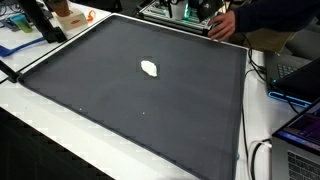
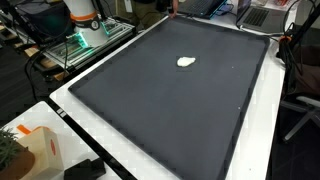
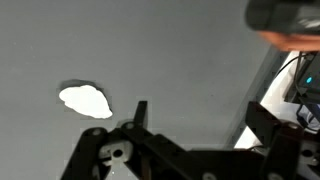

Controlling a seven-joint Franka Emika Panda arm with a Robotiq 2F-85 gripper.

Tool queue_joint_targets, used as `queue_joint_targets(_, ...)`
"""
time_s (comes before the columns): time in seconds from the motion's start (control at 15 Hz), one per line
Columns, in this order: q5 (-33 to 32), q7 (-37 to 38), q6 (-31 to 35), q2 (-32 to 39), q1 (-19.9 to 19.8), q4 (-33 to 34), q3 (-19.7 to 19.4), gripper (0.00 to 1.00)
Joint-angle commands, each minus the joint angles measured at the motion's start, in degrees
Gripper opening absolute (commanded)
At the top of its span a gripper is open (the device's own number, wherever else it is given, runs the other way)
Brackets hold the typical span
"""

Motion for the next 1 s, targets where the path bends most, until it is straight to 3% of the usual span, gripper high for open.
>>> queue_joint_targets(0.0,0.09,1.03,-0.66,-0.27,2.23,-0.47,-1.68,1.00)
queue_joint_targets(0.6,-0.59,2.01,-1.56,-0.17,4.57,0.03,-1.28,0.98)
queue_joint_targets(0.93,-0.85,1.86,-1.64,-0.09,5.02,0.24,-1.29,0.70)
